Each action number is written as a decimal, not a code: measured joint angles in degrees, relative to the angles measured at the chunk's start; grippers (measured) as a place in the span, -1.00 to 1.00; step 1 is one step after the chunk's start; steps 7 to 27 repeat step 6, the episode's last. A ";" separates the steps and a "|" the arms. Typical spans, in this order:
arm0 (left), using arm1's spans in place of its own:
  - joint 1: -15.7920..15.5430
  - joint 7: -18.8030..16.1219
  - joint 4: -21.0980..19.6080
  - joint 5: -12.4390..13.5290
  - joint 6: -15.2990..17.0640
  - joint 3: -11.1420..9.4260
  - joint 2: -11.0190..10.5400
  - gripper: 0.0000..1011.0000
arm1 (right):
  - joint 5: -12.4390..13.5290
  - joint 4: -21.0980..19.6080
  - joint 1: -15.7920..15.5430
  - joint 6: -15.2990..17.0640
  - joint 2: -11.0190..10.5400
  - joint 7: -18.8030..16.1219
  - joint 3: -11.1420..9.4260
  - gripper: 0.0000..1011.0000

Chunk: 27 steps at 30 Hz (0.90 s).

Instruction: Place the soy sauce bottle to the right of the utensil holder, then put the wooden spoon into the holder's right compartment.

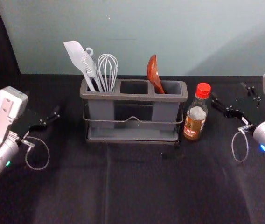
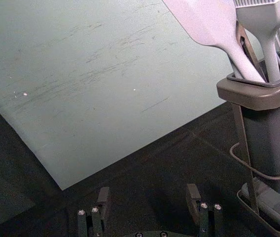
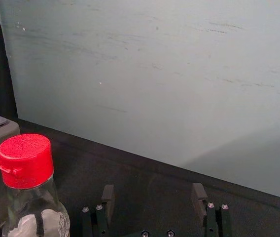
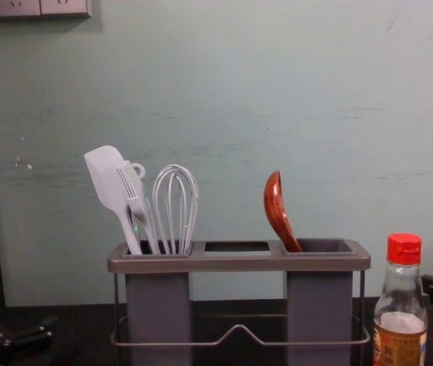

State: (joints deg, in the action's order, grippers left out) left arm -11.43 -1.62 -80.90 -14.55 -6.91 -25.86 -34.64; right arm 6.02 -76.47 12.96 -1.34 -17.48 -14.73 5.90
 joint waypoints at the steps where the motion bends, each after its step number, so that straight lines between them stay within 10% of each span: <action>1: 0.00 0.00 0.00 0.00 0.00 0.00 0.00 0.98 | 0.00 0.00 0.00 0.00 0.00 0.00 0.00 0.98; 27: 0.00 0.00 0.00 0.00 0.00 0.00 0.00 0.98 | 0.00 0.00 0.00 0.00 0.00 0.00 0.00 0.98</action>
